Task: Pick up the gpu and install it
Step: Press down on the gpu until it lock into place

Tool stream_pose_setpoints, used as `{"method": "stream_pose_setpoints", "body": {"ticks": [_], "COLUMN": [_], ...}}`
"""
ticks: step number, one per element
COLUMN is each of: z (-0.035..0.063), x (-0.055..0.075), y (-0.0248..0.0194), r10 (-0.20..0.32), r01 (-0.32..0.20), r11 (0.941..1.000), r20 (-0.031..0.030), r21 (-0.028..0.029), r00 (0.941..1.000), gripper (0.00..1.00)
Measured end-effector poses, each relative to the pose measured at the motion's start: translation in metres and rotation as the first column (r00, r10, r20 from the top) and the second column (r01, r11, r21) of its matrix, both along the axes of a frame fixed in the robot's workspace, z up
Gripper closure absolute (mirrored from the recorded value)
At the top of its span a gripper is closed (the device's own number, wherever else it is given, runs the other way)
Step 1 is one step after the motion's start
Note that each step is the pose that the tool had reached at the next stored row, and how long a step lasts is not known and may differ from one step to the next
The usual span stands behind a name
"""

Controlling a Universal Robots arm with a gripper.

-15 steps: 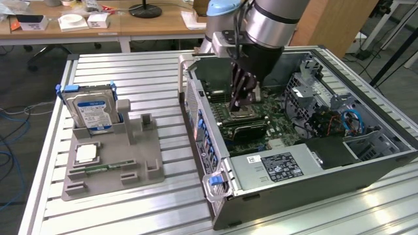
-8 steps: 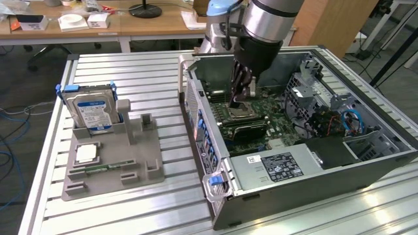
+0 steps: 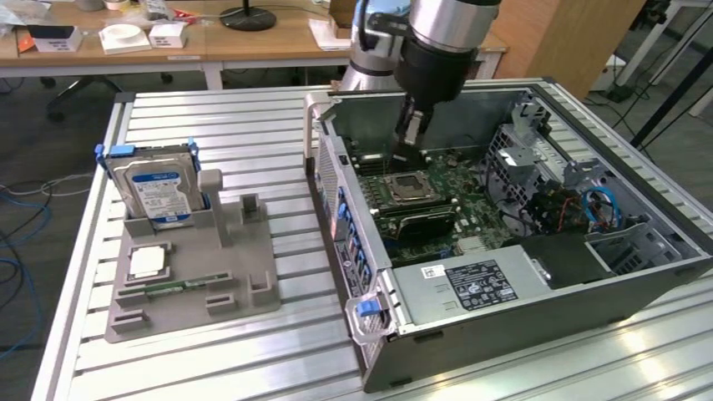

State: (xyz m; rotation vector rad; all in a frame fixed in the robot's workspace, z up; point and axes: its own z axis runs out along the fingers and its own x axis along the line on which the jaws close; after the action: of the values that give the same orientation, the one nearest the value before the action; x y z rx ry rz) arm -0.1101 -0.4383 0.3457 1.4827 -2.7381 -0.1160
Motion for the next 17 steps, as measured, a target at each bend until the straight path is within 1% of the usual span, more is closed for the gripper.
{"method": "stream_pose_setpoints", "body": {"ticks": [1, 2, 3, 4, 5, 6, 7, 8, 9, 10, 11, 12, 13, 16, 17], "z": [0.0025, 0.0051, 0.0077, 0.0108, 0.0136, 0.0163, 0.0188, 0.0213, 0.0236, 0.0259, 0.0282, 0.03, 0.032, 0.037, 0.0385], "x": [-0.001, -0.002, -0.003, -0.004, -0.004, -0.005, -0.006, -0.007, -0.007, -0.008, -0.008, -0.009, -0.009, -0.01, -0.01], "y": [0.0019, 0.0039, 0.0059, 0.0083, 0.0105, 0.0126, 0.0147, 0.0167, 0.0186, 0.0205, 0.0224, 0.024, 0.0257, 0.03, 0.0313], "r10": [-0.054, -0.11, -0.168, -0.234, -0.293, -0.349, -0.402, -0.452, -0.498, -0.54, -0.583, -0.617, -0.652, -0.734, -0.756], "r01": [0.054, 0.11, 0.168, 0.234, 0.293, 0.349, 0.402, 0.452, 0.498, 0.541, 0.583, 0.617, 0.652, 0.734, 0.756], "r11": [0.9985, 0.9939, 0.9857, 0.9722, 0.956, 0.9368, 0.9154, 0.8919, 0.8671, 0.8411, 0.8121, 0.7867, 0.758, 0.6786, 0.6541], "r20": [0.0015, 0.0032, 0.0053, 0.0077, 0.01, 0.0123, 0.0146, 0.0167, 0.0187, 0.0206, 0.0224, 0.0239, 0.0254, 0.0287, 0.0296], "r21": [-0.0031, -0.0061, -0.0087, -0.0115, -0.0135, -0.0152, -0.0164, -0.0173, -0.0178, -0.0182, -0.0182, -0.018, -0.0176, -0.0159, -0.0152], "r00": [0.9985, 0.9939, 0.9857, 0.9723, 0.956, 0.9369, 0.9155, 0.8921, 0.8672, 0.8413, 0.8122, 0.7868, 0.7582, 0.6787, 0.6542], "gripper": [0.89, 0.89, 0.89, 0.89, 0.89, 0.89, 0.89, 0.89, 0.89, 0.89, 0.89, 0.89, 0.89, 0.89, 0.89]}}
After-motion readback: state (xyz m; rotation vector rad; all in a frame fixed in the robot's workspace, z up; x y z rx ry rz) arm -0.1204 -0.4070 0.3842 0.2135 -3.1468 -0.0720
